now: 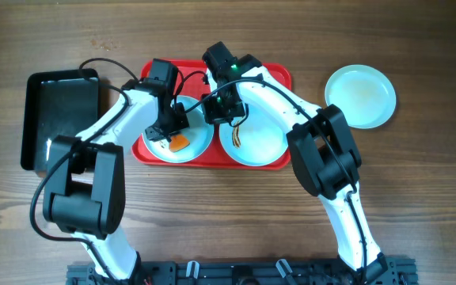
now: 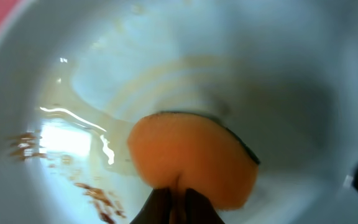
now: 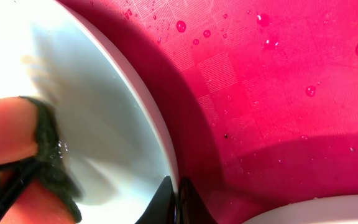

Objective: Clean dirty plates on tray and stack at the side

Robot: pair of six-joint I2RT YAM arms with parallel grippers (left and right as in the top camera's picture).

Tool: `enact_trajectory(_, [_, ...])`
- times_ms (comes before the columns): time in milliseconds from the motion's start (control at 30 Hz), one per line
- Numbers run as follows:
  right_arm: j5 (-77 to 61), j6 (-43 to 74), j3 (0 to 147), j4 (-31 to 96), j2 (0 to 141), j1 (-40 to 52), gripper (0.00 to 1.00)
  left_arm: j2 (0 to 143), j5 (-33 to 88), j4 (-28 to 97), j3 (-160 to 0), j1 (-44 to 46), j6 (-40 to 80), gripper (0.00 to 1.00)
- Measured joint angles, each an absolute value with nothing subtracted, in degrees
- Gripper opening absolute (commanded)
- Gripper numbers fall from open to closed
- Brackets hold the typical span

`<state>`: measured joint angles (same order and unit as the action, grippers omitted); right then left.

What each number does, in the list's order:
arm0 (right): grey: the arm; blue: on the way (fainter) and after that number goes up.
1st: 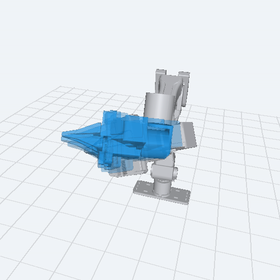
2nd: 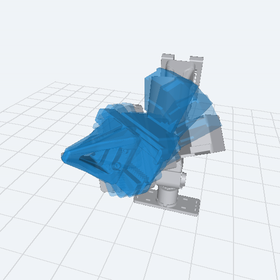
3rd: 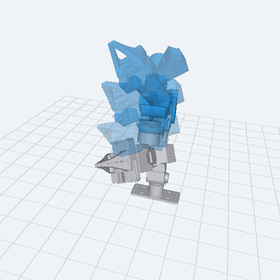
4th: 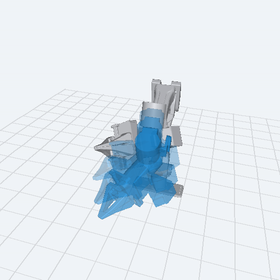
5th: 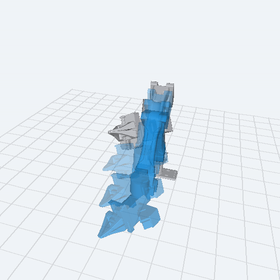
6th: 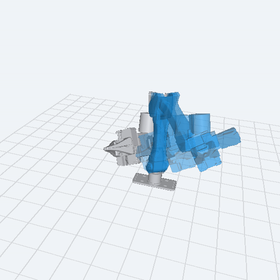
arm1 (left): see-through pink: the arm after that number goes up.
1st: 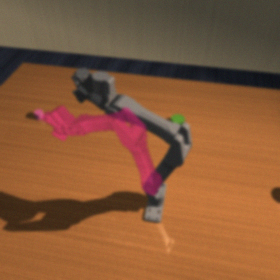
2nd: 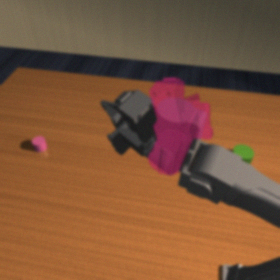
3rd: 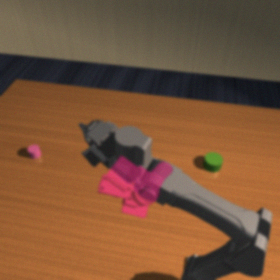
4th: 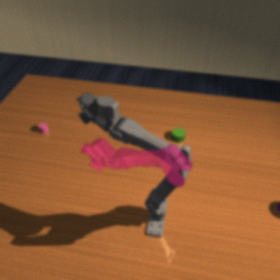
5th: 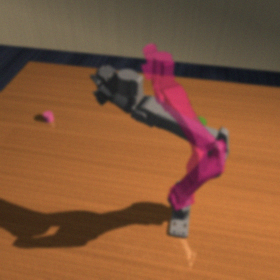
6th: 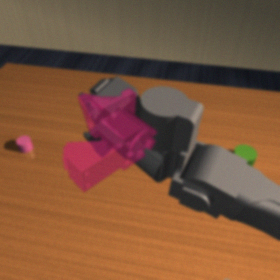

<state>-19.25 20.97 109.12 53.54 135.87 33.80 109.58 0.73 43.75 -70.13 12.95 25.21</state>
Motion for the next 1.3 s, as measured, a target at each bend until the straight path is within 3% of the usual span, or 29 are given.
enact_trajectory(267, [-19.5,21.0,109.1,53.6,135.9,34.1,0.04,109.4,-24.6,44.8,-69.1,13.6,25.6,0.04])
enact_trajectory(533, [-18.6,21.2,109.1,54.0,135.9,34.2,0.04,109.0,-38.2,45.9,-71.0,15.2,27.4,0.04])
enact_trajectory(667, [-18.1,21.2,109.1,54.1,135.9,33.8,0.04,106.0,-34.5,44.3,-71.9,15.7,28.4,0.04])
enact_trajectory(900, [-17.8,21.2,109.1,54.2,135.9,33.7,0.04,102.6,-15.0,41.5,-73.0,15.9,27.9,0.04])
enact_trajectory(1300, [-17.7,21.2,109.1,54.2,135.9,33.5,0.04,111.9,1.5,39.4,-73.1,16.0,26.7,0.04])
